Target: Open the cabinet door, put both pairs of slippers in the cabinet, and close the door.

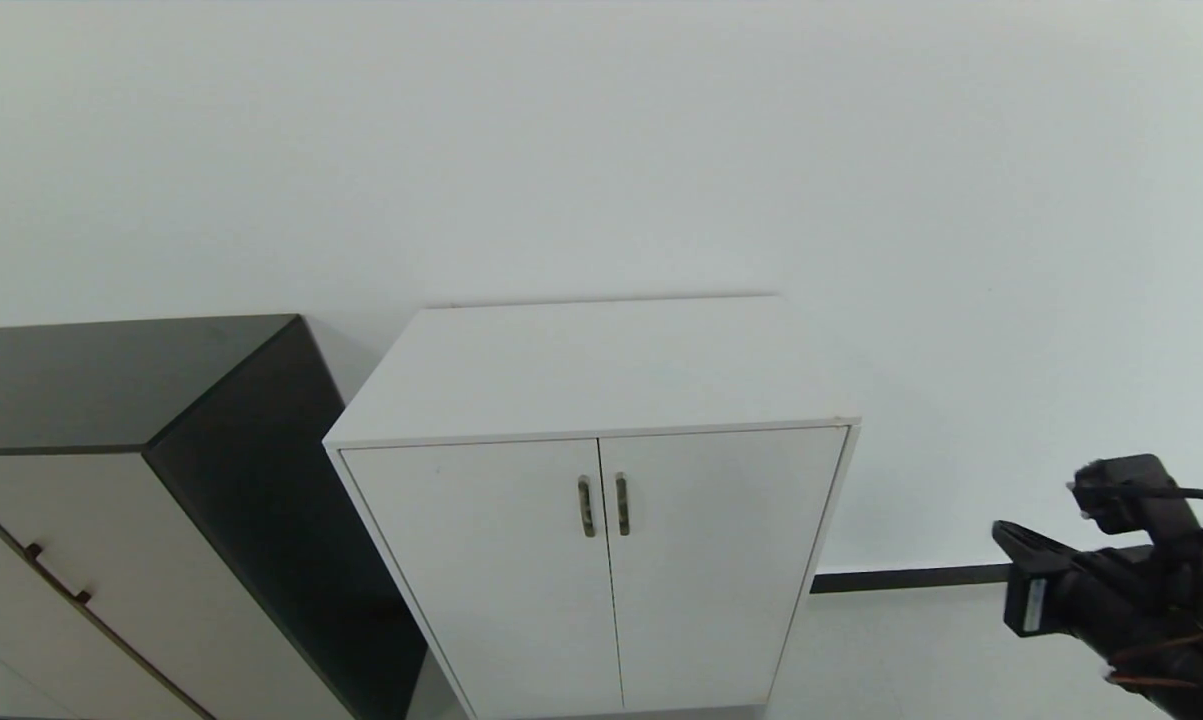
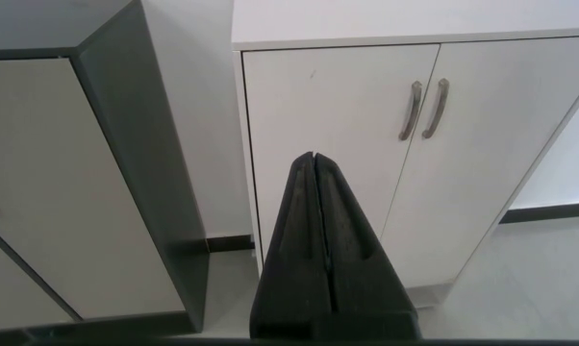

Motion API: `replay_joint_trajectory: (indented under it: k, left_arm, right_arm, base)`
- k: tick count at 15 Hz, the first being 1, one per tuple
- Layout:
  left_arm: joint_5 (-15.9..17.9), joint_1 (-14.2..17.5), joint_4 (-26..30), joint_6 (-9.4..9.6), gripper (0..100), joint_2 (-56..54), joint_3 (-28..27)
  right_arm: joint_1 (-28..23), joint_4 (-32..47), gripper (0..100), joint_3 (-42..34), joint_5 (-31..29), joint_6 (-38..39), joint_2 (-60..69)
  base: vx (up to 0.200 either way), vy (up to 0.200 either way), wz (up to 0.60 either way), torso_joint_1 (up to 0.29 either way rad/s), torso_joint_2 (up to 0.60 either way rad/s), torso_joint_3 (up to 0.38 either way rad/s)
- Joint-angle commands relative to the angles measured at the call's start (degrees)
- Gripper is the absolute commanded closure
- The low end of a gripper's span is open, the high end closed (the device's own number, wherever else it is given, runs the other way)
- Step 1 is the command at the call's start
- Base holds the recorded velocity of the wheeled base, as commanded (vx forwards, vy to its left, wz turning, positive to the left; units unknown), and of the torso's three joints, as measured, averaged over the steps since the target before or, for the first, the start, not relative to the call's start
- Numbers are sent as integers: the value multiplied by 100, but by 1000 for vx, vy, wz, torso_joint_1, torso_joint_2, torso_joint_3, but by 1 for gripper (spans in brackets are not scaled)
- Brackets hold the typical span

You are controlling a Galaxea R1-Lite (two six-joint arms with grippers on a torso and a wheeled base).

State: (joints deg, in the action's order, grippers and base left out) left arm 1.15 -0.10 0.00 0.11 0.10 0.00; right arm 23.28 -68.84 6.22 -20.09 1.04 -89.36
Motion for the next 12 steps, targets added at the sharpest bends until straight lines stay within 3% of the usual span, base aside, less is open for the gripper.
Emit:
replay_joint_trajectory:
  k: [1, 4, 8, 10, 12]
  left_arm:
    - [0, 1, 0, -2, 100, -1, 0]
    - [0, 1, 0, -2, 100, -1, 0]
    - [0, 1, 0, -2, 100, -1, 0]
    - [0, 1, 0, -2, 100, -1, 0]
    - [0, 1, 0, -2, 100, -1, 0]
  right_arm:
    - [-324, 196, 100, -622, 14, 46, 1052]
    - [-289, 1848, 100, -622, 216, 37, 2458]
    - [-281, 5047, 100, -622, 1350, 195, 4963]
    - [-289, 5952, 100, -622, 1921, 195, 5851]
    - [-289, 6453, 100, -622, 1921, 195, 6167]
  base:
    - [0, 0, 0, 0, 0, 0]
    - [0, 0, 0, 0, 0, 0]
    - [0, 0, 0, 0, 0, 0]
    - [0, 0, 0, 0, 0, 0]
    - [0, 0, 0, 0, 0, 0]
